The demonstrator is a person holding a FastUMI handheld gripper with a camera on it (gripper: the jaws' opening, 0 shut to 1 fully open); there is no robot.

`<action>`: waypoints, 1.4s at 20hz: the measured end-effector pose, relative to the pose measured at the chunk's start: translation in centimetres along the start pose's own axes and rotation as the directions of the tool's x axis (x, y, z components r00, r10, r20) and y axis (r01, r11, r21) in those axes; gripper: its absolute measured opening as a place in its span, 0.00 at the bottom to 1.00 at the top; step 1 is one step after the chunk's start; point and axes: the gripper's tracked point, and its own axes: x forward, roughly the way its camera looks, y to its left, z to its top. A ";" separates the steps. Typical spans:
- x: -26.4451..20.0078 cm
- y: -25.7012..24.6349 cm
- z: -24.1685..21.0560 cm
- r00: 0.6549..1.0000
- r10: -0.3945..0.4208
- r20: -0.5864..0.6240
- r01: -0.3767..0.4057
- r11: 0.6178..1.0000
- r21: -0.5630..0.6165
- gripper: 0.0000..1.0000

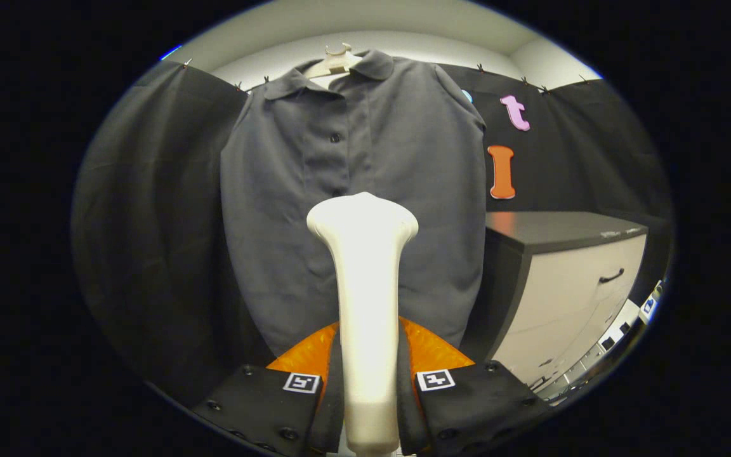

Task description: Iron the clothes twice with a garment steamer, once on the left side and once on the right side.

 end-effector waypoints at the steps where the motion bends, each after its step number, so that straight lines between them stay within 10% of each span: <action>1: -0.2 0.6 1.5 1.000 0.010 0.025 -0.010 1.000 -0.003 0.42; 17: 3.6 9.9 15.7 0.966 0.125 0.226 -0.108 0.991 -0.085 0.42; 28: 6.2 11.0 13.5 0.977 0.118 0.176 -0.096 0.987 -0.127 0.42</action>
